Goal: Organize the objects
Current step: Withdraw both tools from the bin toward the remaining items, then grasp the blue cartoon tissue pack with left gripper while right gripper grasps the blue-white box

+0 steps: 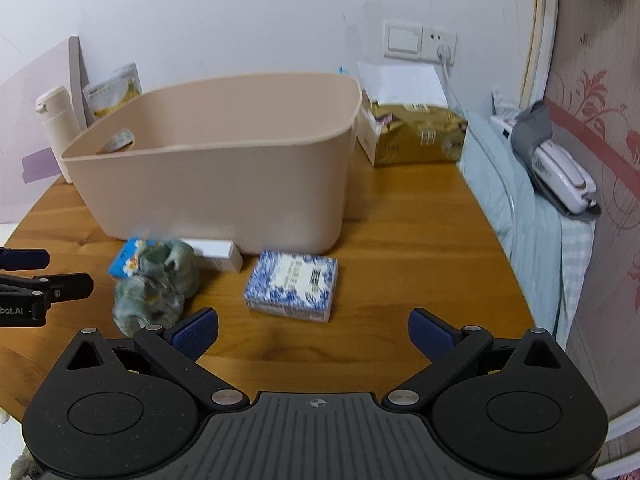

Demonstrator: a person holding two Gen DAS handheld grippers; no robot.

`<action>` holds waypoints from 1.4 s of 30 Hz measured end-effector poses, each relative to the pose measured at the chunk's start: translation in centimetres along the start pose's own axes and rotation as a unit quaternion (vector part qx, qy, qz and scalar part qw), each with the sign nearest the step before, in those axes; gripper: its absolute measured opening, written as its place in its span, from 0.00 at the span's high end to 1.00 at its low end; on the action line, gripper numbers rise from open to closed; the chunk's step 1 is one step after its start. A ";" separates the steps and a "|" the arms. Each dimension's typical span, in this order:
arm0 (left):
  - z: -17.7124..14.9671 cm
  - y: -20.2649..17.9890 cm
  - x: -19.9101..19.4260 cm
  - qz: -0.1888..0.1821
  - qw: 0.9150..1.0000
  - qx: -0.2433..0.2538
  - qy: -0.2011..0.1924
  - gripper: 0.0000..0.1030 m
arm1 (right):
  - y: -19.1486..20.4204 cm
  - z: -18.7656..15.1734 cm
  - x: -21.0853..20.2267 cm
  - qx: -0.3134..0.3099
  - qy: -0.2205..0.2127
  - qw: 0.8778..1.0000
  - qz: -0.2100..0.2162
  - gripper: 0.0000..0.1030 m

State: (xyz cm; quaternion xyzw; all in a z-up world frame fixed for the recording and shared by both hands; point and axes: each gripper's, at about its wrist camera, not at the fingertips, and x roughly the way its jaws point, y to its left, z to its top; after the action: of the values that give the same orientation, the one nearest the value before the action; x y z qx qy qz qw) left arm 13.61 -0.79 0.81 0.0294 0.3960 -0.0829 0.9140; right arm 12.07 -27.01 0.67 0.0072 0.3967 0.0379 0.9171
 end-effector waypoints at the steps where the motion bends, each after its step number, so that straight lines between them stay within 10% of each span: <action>1: -0.1 0.0 0.2 -0.001 1.000 -0.001 0.003 0.18 | 0.0 -0.2 0.3 0.000 0.005 1.000 -0.002 0.00; 23: 0.8 -1.4 4.9 -0.046 0.998 -0.014 0.029 0.18 | 0.1 -0.6 4.6 0.016 0.034 0.999 -0.013 0.00; 42: 2.6 -1.7 7.6 0.007 1.000 0.005 0.002 0.17 | 1.5 1.4 7.5 -0.004 0.023 0.999 -0.025 0.00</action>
State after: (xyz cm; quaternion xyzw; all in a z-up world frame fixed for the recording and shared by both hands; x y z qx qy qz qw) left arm 20.28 -3.75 -2.94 0.0371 0.3973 -0.0785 0.9136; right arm 18.06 -24.94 -3.76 -0.0076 0.4176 0.0167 0.9084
